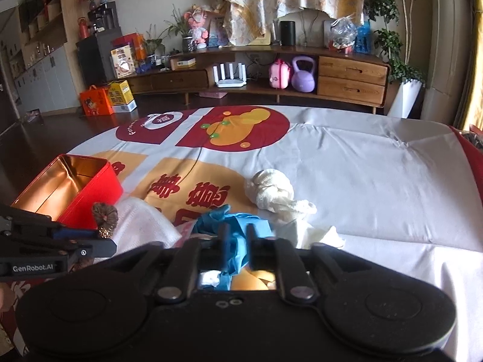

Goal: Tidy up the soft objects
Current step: 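Lift the bracelet with the left tool while the right tool carries the gloves toward the red tin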

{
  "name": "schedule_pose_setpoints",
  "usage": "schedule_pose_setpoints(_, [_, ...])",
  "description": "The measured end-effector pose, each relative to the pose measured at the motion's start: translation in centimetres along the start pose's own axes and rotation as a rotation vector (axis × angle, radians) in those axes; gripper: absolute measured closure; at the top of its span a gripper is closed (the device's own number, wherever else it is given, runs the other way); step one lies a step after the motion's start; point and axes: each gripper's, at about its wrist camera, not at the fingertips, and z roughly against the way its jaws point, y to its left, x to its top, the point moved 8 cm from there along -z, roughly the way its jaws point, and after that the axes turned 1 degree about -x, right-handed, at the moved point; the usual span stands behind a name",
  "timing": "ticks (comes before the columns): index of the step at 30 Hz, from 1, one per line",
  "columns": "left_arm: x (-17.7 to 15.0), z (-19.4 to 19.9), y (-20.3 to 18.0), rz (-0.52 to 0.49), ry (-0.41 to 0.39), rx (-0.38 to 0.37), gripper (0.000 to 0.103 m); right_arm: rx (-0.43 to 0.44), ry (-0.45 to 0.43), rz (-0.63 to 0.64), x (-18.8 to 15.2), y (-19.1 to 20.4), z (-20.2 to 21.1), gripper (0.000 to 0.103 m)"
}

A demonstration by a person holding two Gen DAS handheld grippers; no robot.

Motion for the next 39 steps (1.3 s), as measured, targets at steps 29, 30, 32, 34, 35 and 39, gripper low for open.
schedule_pose_setpoints(29, [1.0,0.4,-1.1,0.016,0.041,-0.099,0.085,-0.028,-0.072,0.004,2.4,-1.0,1.5,0.103])
schedule_pose_setpoints(30, [1.2,0.6,-1.1,0.006,0.046,-0.092,0.085,-0.028,-0.079,0.008,2.6,-0.9,1.9,0.103])
schedule_pose_setpoints(32, [1.1,0.6,-1.0,-0.012,0.056,-0.076,0.085,-0.03,-0.081,0.02,2.8,-0.8,2.3,0.103])
schedule_pose_setpoints(34, [0.6,0.7,-0.7,0.018,0.072,-0.095,0.085,-0.032,-0.083,0.023,2.7,-0.7,2.6,0.103])
schedule_pose_setpoints(35, [0.4,0.8,-0.6,0.035,0.076,-0.111,0.085,-0.03,-0.079,0.022,2.6,-0.6,2.7,0.103])
schedule_pose_setpoints(39, [-0.8,0.3,0.1,0.031,0.106,-0.083,0.085,-0.032,-0.059,0.019,1.8,-0.4,2.5,0.103])
